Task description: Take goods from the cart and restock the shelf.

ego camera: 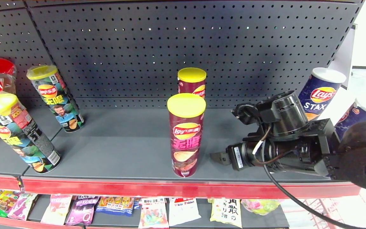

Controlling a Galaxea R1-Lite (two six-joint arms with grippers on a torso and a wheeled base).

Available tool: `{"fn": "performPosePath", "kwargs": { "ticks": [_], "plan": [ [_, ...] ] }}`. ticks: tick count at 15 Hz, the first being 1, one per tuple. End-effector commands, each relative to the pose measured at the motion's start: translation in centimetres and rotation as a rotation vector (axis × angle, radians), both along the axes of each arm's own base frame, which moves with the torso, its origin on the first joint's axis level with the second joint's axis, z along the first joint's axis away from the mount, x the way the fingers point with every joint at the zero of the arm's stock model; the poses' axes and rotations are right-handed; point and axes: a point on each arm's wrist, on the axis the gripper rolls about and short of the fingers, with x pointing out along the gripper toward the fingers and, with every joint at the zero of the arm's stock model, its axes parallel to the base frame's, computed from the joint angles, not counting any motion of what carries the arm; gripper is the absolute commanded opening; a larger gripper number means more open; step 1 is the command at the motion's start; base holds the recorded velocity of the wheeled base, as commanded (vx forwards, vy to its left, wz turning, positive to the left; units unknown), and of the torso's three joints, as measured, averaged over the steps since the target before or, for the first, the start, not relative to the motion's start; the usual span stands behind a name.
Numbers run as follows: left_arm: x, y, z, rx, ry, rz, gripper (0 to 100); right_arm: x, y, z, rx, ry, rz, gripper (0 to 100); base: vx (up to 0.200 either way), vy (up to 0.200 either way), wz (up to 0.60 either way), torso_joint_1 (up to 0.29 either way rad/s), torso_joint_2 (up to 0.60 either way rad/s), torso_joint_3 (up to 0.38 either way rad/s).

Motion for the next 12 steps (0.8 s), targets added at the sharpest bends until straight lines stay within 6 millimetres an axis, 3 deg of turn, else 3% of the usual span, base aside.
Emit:
{"fn": "performPosePath", "kwargs": {
  "ticks": [1,12],
  "plan": [
    [0.0,0.0,0.0,0.0,0.0,-0.001,100,0.3,0.4,-0.2,-0.002,0.002,0.005,100,0.0,0.0,0.0,0.0,0.0,0.0],
    [0.0,0.0,0.0,0.0,0.0,0.001,100,0.3,2.0,-0.5,-0.005,0.004,0.041,100,0.0,0.0,0.0,0.0,0.0,0.0]
  ]
}}
